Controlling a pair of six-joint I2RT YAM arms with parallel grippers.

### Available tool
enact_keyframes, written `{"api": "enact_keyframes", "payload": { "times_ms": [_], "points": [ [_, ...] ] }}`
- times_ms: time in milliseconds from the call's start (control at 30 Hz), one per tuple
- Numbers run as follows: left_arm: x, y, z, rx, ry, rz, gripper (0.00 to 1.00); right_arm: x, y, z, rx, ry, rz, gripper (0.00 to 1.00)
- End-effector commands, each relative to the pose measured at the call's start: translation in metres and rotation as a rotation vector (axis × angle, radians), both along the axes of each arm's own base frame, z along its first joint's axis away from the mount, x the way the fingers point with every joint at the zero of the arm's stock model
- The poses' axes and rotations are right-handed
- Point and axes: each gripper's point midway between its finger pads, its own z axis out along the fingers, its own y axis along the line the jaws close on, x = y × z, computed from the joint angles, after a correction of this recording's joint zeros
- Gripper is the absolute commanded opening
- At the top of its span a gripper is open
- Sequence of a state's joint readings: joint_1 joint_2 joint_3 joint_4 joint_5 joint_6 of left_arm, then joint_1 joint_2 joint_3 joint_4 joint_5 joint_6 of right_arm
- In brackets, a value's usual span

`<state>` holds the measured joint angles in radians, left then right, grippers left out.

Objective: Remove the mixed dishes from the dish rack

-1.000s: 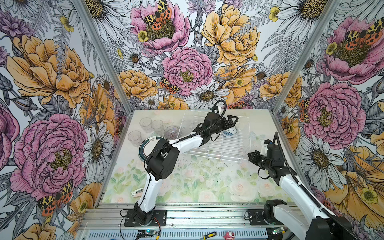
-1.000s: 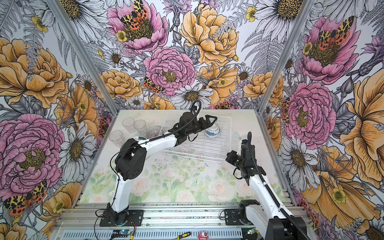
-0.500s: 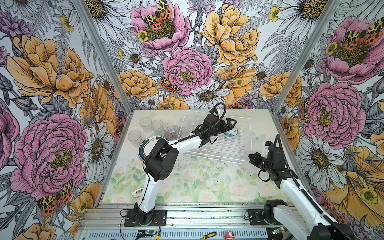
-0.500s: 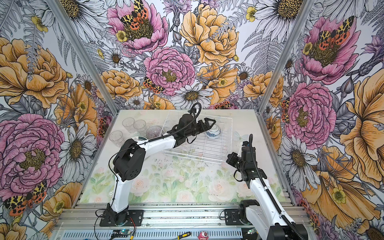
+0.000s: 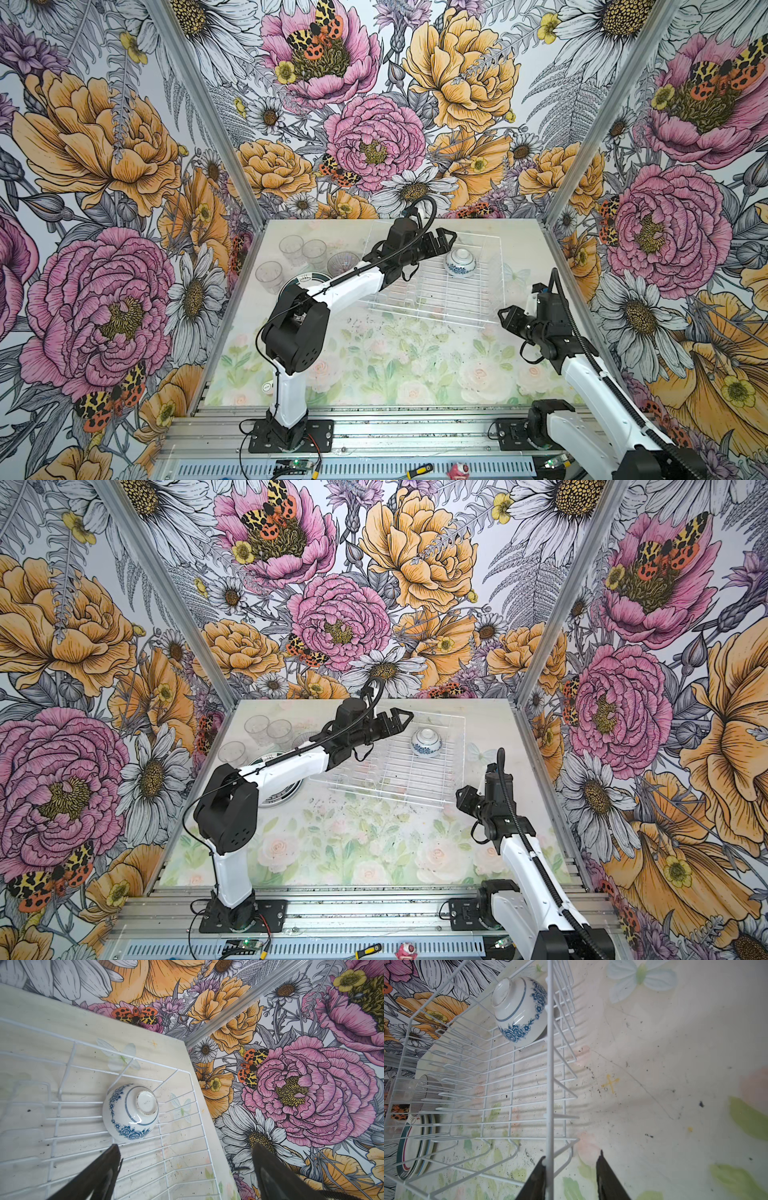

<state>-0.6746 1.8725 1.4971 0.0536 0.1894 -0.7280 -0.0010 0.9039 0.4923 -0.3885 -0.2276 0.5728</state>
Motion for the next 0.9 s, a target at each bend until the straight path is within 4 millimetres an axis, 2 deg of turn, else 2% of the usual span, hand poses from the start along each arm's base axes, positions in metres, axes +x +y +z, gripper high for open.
{"api": "enact_keyframes", "payload": {
  "times_ms": [0, 167, 267, 533, 667, 867],
  "points": [
    [-0.015, 0.026, 0.035, 0.089, -0.105, 0.031, 0.99, 0.002, -0.009, 0.005, -0.061, 0.022, -0.006, 0.49],
    [-0.035, 0.061, 0.052, 0.16, -0.152, 0.081, 0.99, 0.023, -0.011, 0.019, -0.091, 0.015, 0.009, 0.47],
    [-0.045, 0.08, 0.055, 0.158, -0.154, 0.093, 0.99, 0.036, -0.01, 0.023, -0.1, 0.02, 0.037, 0.44],
    [-0.065, 0.121, 0.044, 0.197, -0.133, 0.125, 0.99, 0.057, -0.006, 0.021, -0.123, 0.055, 0.093, 0.39],
    [-0.074, 0.141, 0.044, 0.218, -0.148, 0.157, 0.99, 0.059, -0.004, 0.015, -0.132, 0.085, 0.121, 0.34],
    [-0.076, 0.167, 0.038, 0.211, -0.142, 0.211, 0.99, 0.049, -0.009, 0.004, -0.193, 0.147, 0.144, 0.22]
  ]
}}
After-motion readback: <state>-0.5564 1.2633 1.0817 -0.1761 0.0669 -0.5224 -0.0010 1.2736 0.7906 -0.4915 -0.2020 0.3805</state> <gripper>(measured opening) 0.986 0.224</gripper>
